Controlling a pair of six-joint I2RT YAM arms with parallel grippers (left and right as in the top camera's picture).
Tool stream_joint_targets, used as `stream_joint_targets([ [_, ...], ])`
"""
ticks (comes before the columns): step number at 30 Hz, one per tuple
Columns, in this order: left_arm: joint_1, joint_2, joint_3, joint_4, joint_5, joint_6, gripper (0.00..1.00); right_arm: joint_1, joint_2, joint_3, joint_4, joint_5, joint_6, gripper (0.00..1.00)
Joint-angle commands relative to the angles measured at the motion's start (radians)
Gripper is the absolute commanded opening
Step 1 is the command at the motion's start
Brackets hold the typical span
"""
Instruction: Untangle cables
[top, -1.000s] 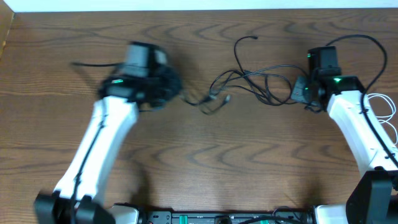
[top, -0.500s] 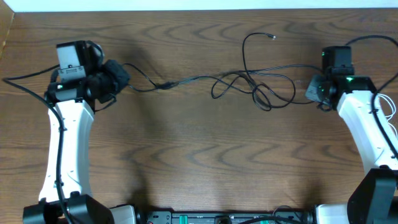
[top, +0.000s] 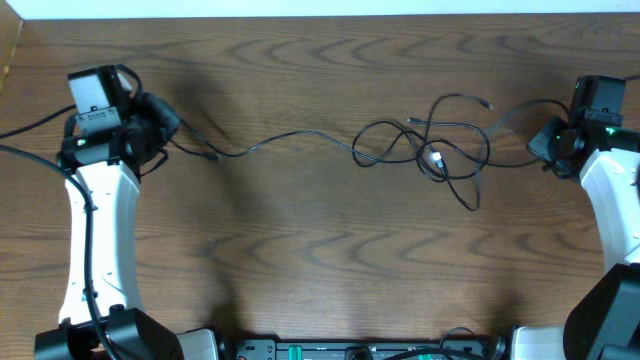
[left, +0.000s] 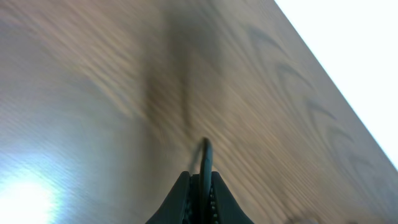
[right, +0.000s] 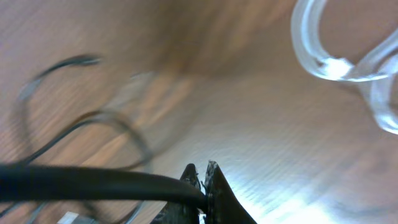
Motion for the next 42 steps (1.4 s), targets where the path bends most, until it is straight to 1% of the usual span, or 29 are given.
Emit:
stream_joint_targets([
  [1,-0.071,0.005,-0.004,-0.002,0.179,0.016,0.08,0.021,-0.004,0.012,0.021,-0.276,-0.123,0.01],
  [4,-0.153,0.006,-0.004,-0.028,0.193,0.061,0.08,0.048,-0.004,0.012,0.014,-0.438,-0.267,0.02],
  [5,-0.186,0.006,-0.004,-0.037,0.193,0.088,0.10,0.057,-0.004,0.012,0.004,-0.449,-0.292,0.02],
  [8,-0.277,0.006,-0.004,-0.047,0.192,0.161,0.60,0.070,-0.004,0.012,-0.014,-0.434,-0.295,0.02],
  [9,-0.303,0.006,-0.004,-0.047,0.193,0.170,0.72,0.071,-0.004,0.012,-0.016,-0.434,-0.295,0.02],
  [10,-0.333,0.006,-0.004,-0.046,0.193,0.174,0.78,0.070,-0.004,0.012,-0.018,-0.434,-0.295,0.01],
  [12,-0.387,0.006,-0.004,-0.045,0.193,0.185,0.82,0.070,-0.004,0.012,-0.018,-0.435,-0.295,0.01],
  [14,-0.448,0.008,-0.004,-0.041,0.192,0.230,0.83,0.070,-0.004,0.012,-0.018,-0.436,-0.295,0.01],
  [19,-0.582,0.042,-0.004,0.002,0.193,0.290,0.83,0.070,-0.004,0.012,-0.025,-0.436,-0.295,0.01],
  [23,-0.678,0.105,-0.004,0.031,0.193,0.294,0.83,0.071,-0.004,0.012,-0.031,-0.436,-0.295,0.01],
  [24,-0.700,0.126,-0.004,0.039,0.193,0.276,0.82,0.071,-0.004,0.012,-0.032,-0.436,-0.295,0.01],
  [27,-0.752,0.186,-0.004,0.066,0.205,0.116,0.81,0.070,-0.004,0.012,-0.032,-0.435,-0.295,0.01],
  [28,-0.784,0.229,-0.004,0.087,0.208,-0.030,0.80,0.070,-0.004,0.012,-0.032,-0.435,-0.295,0.01],
  [30,-0.811,0.262,-0.004,0.105,0.208,-0.134,0.79,0.071,-0.004,0.012,-0.032,-0.435,-0.295,0.01],
  [38,-0.896,0.335,-0.004,0.188,0.194,-0.417,0.79,0.071,-0.004,0.012,-0.032,-0.435,-0.295,0.01],
  [42,-0.935,0.362,-0.004,0.195,0.092,-0.514,0.79,0.071,-0.004,0.012,-0.032,-0.436,-0.295,0.01],
])
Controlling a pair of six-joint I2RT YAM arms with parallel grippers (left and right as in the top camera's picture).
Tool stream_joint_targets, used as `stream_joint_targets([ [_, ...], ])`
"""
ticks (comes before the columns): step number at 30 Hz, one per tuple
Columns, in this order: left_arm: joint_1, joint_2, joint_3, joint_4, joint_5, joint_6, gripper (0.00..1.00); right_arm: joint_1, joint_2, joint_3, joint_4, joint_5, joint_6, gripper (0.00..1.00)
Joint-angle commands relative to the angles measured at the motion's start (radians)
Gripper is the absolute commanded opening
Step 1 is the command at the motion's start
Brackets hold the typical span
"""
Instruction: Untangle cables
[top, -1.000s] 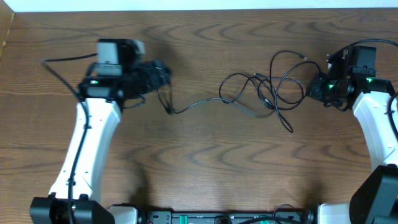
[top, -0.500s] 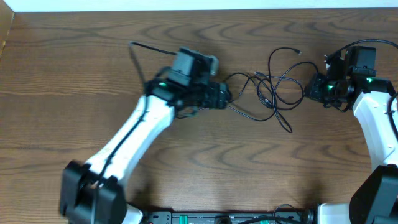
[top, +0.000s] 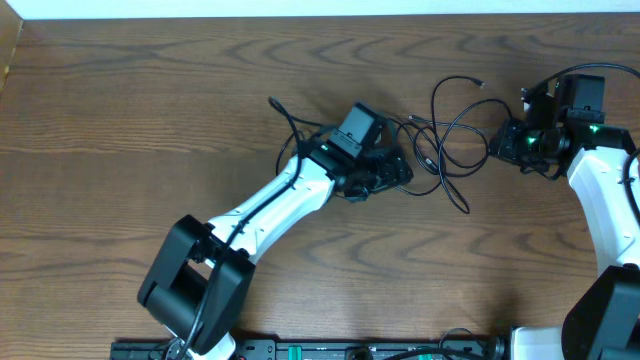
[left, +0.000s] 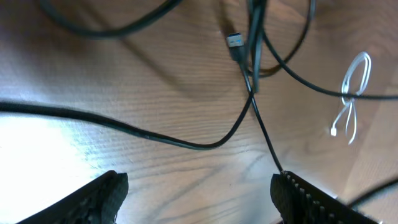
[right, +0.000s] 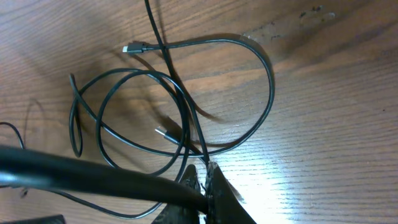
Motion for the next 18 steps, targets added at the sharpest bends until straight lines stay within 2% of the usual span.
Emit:
stream_joint_targets([
  [1,-0.033,0.038,-0.004,0.000,-0.111,-0.166,0.79,0.003,-0.004,0.012,-0.001,-0.013,-0.014,0.01],
  [5,-0.056,0.089,-0.004,0.019,-0.175,-0.216,0.79,0.003,-0.004,0.012,-0.001,-0.013,-0.014,0.01],
  [10,-0.058,0.147,-0.004,0.140,-0.174,-0.204,0.75,0.003,-0.004,0.012,-0.001,-0.013,-0.014,0.01],
  [12,-0.058,0.157,-0.004,0.195,-0.179,-0.176,0.70,0.003,-0.004,0.012,-0.001,-0.013,-0.014,0.01],
  [15,-0.058,0.159,-0.004,0.225,-0.216,-0.150,0.50,0.003,-0.004,0.012,-0.001,-0.013,-0.014,0.01],
  [18,-0.056,0.158,-0.004,0.218,-0.235,-0.129,0.19,0.003,-0.004,0.012,-0.001,-0.013,-0.014,0.01],
])
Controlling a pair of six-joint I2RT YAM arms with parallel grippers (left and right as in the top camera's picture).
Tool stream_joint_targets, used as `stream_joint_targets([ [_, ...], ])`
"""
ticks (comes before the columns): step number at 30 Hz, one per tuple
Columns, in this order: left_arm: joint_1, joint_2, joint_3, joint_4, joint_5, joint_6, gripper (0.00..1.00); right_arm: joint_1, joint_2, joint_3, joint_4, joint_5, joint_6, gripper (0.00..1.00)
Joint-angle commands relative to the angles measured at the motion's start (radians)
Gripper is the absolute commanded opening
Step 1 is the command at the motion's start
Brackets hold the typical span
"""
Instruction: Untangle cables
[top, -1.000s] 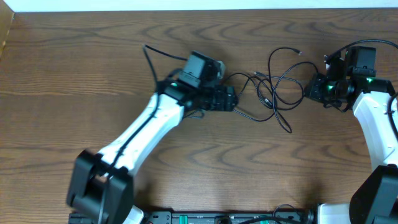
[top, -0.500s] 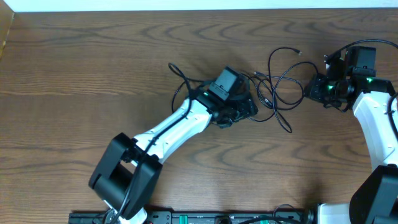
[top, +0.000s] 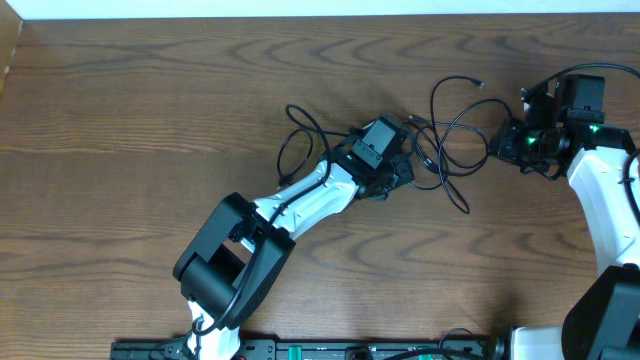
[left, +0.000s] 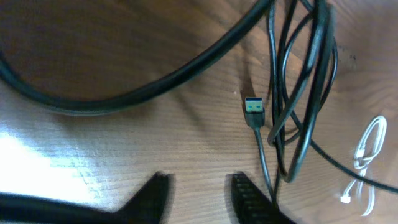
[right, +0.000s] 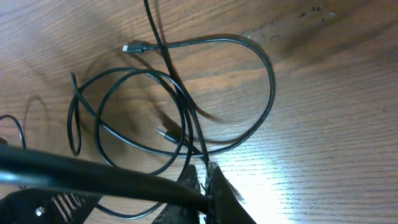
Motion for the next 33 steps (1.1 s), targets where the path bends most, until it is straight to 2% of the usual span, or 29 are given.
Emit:
stream_joint_targets([
  [1,0.004,0.003,-0.003,-0.017,-0.051,0.039,0.08,0.003,-0.004,0.012,0.000,-0.013,-0.014,0.01],
  [6,0.032,-0.061,-0.003,-0.123,-0.050,0.116,0.07,0.002,-0.004,0.012,-0.001,0.002,-0.013,0.01],
  [9,0.076,-0.171,-0.002,-0.183,0.013,0.221,0.07,0.001,-0.004,0.012,-0.006,0.050,-0.008,0.01],
  [12,0.153,-0.312,-0.002,-0.238,0.104,0.364,0.07,0.001,-0.004,0.012,-0.019,0.112,-0.002,0.01],
  [16,0.324,-0.508,-0.001,-0.344,0.103,0.480,0.08,0.001,-0.004,0.012,-0.035,0.166,-0.002,0.01],
  [22,0.684,-0.670,-0.001,-0.387,0.114,0.506,0.07,0.000,-0.004,0.012,-0.056,0.274,0.048,0.01],
  [25,0.851,-0.677,-0.001,-0.375,0.203,0.505,0.07,0.000,-0.004,0.012,-0.064,0.352,0.087,0.01],
  [29,0.991,-0.645,-0.001,-0.345,0.320,0.488,0.07,0.000,-0.004,0.012,-0.074,0.426,0.127,0.02],
  [33,1.042,-0.602,-0.001,-0.294,0.435,0.449,0.07,0.000,-0.004,0.012,-0.076,0.429,0.130,0.02],
])
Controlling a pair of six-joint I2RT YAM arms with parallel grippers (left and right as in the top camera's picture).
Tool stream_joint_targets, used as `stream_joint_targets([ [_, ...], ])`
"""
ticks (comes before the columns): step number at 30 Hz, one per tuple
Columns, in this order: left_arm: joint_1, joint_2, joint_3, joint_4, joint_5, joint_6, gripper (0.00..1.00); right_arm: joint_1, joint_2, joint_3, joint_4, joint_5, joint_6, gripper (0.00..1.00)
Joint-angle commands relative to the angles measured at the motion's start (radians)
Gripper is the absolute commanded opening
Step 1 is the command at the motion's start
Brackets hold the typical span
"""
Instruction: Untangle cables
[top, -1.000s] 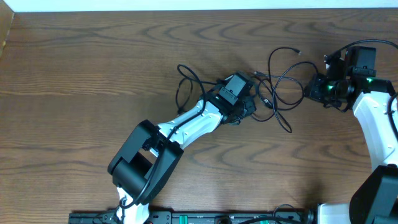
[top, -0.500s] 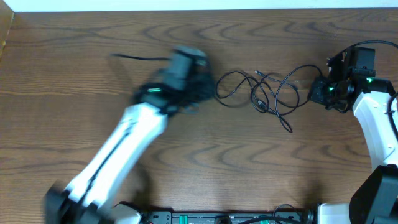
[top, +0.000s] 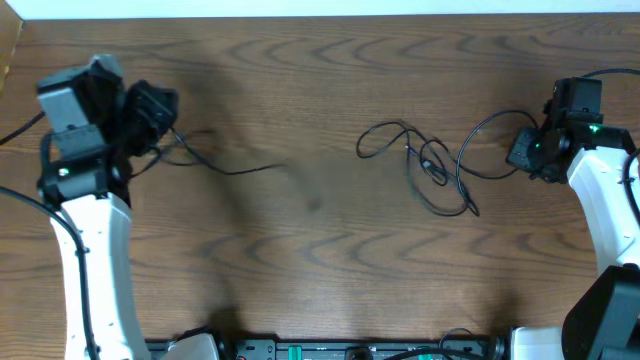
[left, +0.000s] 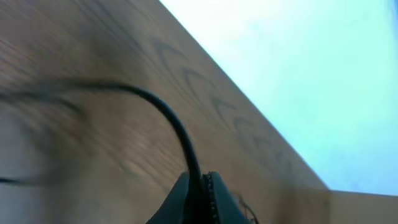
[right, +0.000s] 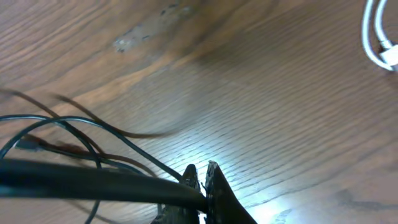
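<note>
My left gripper (top: 165, 115) is up at the far left of the table, shut on a thin black cable (top: 235, 170) that trails right and ends short of the knot. In the left wrist view this cable (left: 177, 127) arcs up out of the shut gripper (left: 200, 179). A loose knot of black cables (top: 430, 165) lies right of centre. One strand runs from it to my right gripper (top: 522, 150) at the right edge. The right wrist view shows that gripper (right: 204, 171) shut on a black cable (right: 93, 180), with thin strands (right: 124, 140) beyond.
A coiled white cable (right: 378, 43) lies on the wood ahead of the right gripper. The brown wooden table (top: 300, 260) ends at a white strip along the far edge (top: 300, 8). Both arms' own supply leads hang at the table's left and right sides.
The left gripper was half open over the knot at the centre, by a USB plug. Now it is at the far left, shut on a black cable. The knot is smaller and sits further right.
First both grippers were shut on cable ends at opposite sides, the knot stretched between them. Then the left gripper stood open over the knot at the centre, then narrower by a USB plug. Now it holds one cable far left, apart from the knot.
</note>
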Motion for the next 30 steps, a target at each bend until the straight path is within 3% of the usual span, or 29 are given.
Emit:
stream_joint_targets([
  [1,0.022,0.042,0.005,0.051,0.179,-0.023,0.07,0.000,-0.004,0.012,-0.006,0.057,0.034,0.02],
  [5,-0.018,0.086,0.005,0.082,0.296,-0.047,0.08,0.000,-0.004,0.012,-0.005,0.039,0.034,0.02],
  [9,-0.122,0.123,0.005,0.060,0.328,0.004,0.07,0.002,-0.004,0.012,0.006,-0.079,0.014,0.01],
  [15,-0.354,0.187,0.005,0.030,0.327,0.137,0.07,0.002,-0.004,0.012,0.096,-0.421,-0.209,0.01],
  [17,-0.420,0.208,0.005,0.000,0.293,0.175,0.08,0.002,-0.004,0.012,0.124,-0.512,-0.253,0.01],
  [21,-0.507,0.243,0.005,-0.106,0.076,0.215,0.08,0.002,-0.004,0.012,0.155,-0.618,-0.298,0.04],
  [24,-0.534,0.256,0.005,-0.176,-0.081,0.215,0.08,0.002,-0.004,0.012,0.173,-0.630,-0.312,0.29],
  [27,-0.534,0.257,0.005,-0.213,-0.140,0.215,0.08,0.002,-0.004,0.012,0.206,-0.599,-0.306,0.41],
  [28,-0.534,0.257,0.005,-0.219,-0.149,0.215,0.08,0.002,-0.004,0.012,0.219,-0.553,-0.274,0.52],
  [30,-0.534,0.257,0.005,-0.227,-0.157,0.215,0.08,0.002,-0.004,0.012,0.238,-0.460,-0.167,0.64],
])
